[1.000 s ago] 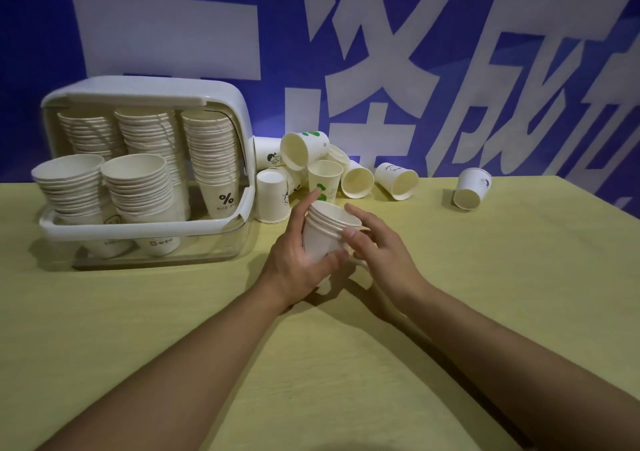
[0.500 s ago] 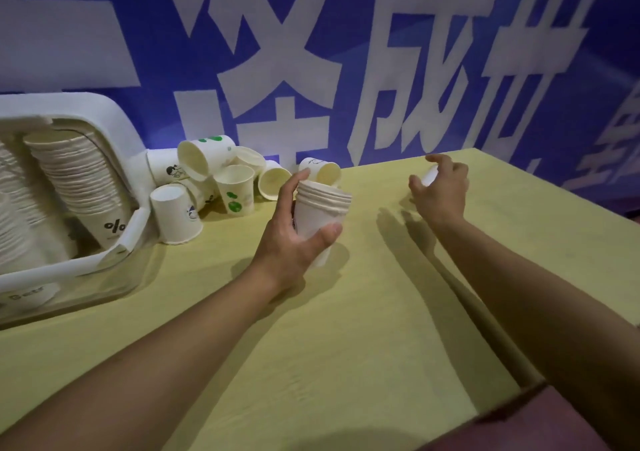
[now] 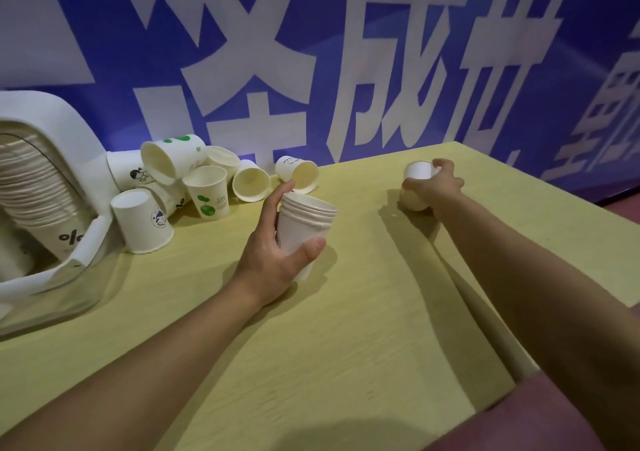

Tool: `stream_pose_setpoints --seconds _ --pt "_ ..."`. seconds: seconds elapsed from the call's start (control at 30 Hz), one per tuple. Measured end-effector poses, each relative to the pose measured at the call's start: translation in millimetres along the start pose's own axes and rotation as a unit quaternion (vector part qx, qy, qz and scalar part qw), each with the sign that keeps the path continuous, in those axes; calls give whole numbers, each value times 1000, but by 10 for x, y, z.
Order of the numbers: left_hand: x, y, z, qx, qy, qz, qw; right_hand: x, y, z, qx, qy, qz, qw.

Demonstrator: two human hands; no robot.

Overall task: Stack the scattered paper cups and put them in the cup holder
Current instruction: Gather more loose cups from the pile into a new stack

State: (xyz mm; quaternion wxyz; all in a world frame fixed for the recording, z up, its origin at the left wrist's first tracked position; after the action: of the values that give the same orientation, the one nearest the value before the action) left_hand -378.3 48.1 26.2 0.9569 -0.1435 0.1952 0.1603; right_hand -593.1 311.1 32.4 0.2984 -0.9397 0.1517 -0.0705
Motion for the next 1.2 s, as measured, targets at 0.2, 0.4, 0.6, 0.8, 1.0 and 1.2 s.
stream_pose_setpoints --seconds 0.2,0.4,0.6,0.8,1.0,1.2 --pt "84 -213 46 6 -4 -10 1000 763 266 -483 -183 -169 -133 959" --pt "313 -491 26 -16 -19 -29 999 2007 493 -903 -332 -224 -282 872" --pt "432 -748 -69 -51 -30 7 998 2621 689 -894 -272 -285 -278 876" --pt "320 -958 -159 -42 -24 107 993 2635 876 -870 -264 -279 -252 888" --pt "278 -1040 -267 -16 -52 156 986 2226 1095 -1180 -144 -331 -198 911" --pt "247 -1051 -331 1 -66 153 986 1456 1547 -1476 124 -419 -42 899"
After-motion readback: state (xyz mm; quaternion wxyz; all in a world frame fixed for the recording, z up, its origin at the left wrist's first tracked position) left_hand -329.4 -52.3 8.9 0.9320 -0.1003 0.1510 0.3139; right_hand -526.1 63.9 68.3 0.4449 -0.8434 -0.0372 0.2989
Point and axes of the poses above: each hand's wrist, its own x-axis away from the middle knuckle, its own y-axis out of the palm, z = x × y, the point moved 6 cm from there along -x, towards the middle knuckle, and after that the axes turned 6 degrees about z, right-handed, at the moved point
